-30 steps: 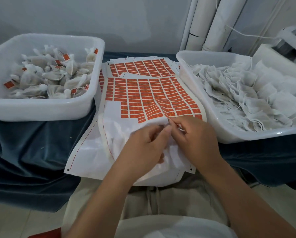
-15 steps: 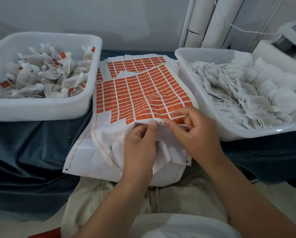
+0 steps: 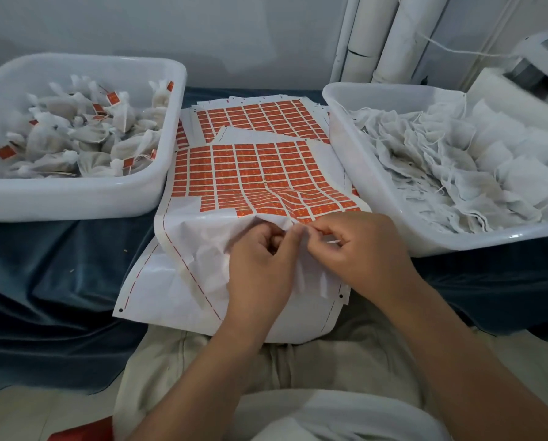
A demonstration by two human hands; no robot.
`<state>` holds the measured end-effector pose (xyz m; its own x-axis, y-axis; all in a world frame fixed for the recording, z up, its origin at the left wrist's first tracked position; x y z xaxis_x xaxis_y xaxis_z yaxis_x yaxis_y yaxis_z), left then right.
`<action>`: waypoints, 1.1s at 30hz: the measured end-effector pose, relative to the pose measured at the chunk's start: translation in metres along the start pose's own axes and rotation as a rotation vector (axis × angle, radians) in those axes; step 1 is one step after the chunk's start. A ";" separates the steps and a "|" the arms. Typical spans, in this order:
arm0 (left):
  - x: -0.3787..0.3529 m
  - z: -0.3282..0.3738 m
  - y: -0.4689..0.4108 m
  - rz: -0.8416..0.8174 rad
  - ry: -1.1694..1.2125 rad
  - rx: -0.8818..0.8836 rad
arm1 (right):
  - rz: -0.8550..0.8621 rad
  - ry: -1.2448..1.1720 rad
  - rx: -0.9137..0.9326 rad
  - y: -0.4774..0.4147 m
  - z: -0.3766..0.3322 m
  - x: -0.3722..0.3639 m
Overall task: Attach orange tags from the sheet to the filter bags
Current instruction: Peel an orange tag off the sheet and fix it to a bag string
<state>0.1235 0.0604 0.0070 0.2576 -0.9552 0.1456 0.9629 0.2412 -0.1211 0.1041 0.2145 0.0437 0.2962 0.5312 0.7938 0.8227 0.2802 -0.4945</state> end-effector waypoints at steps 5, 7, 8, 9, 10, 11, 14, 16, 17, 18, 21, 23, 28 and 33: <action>0.006 -0.001 -0.005 0.037 -0.012 -0.016 | -0.039 -0.011 0.055 0.000 -0.002 0.001; 0.009 0.000 -0.007 0.013 -0.024 -0.033 | -0.035 0.006 0.094 0.001 0.000 0.000; 0.011 0.002 -0.008 -0.011 -0.047 -0.054 | -0.011 0.034 0.120 0.001 0.001 -0.001; 0.012 0.003 -0.009 -0.041 -0.072 -0.087 | 0.018 0.062 0.138 0.001 0.002 -0.002; 0.013 0.005 -0.010 -0.074 -0.091 -0.124 | 0.039 0.080 0.142 0.002 0.004 -0.002; 0.014 0.005 -0.011 -0.103 -0.111 -0.152 | 0.046 0.083 0.138 0.002 0.005 -0.003; 0.017 0.003 -0.015 -0.111 -0.230 -0.206 | 0.015 0.073 0.114 0.001 0.006 -0.004; 0.016 0.001 -0.015 -0.072 -0.329 -0.256 | -0.013 0.072 0.101 0.000 0.003 -0.004; 0.015 0.001 -0.014 -0.051 -0.368 -0.283 | -0.016 0.075 0.099 -0.001 0.001 -0.004; 0.014 0.002 -0.013 -0.033 -0.396 -0.309 | -0.015 0.079 0.095 -0.001 0.000 -0.004; 0.014 0.003 -0.011 -0.015 -0.454 -0.353 | -0.013 0.085 0.091 -0.002 0.001 -0.002; 0.014 0.003 -0.010 -0.023 -0.480 -0.346 | -0.013 0.091 0.086 -0.001 0.003 -0.001; 0.015 0.003 -0.012 -0.044 -0.483 -0.250 | -0.076 0.033 0.057 -0.003 0.008 0.004; 0.018 0.008 -0.013 -0.049 -0.531 -0.308 | -0.129 -0.002 0.061 -0.005 0.008 0.004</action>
<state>0.1166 0.0412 0.0195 0.2953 -0.7287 0.6179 0.9274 0.0631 -0.3688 0.0976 0.2218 0.0466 0.1883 0.4892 0.8516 0.8229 0.3947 -0.4087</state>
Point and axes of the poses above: each hand's wrist, its own y-axis away from the middle knuckle, its own x-axis out of the back of the hand, z = x × y, the point moved 2 cm from there along -y, towards the middle knuckle, and after that the axes turned 3 degrees about -x, right-handed, at the moved point
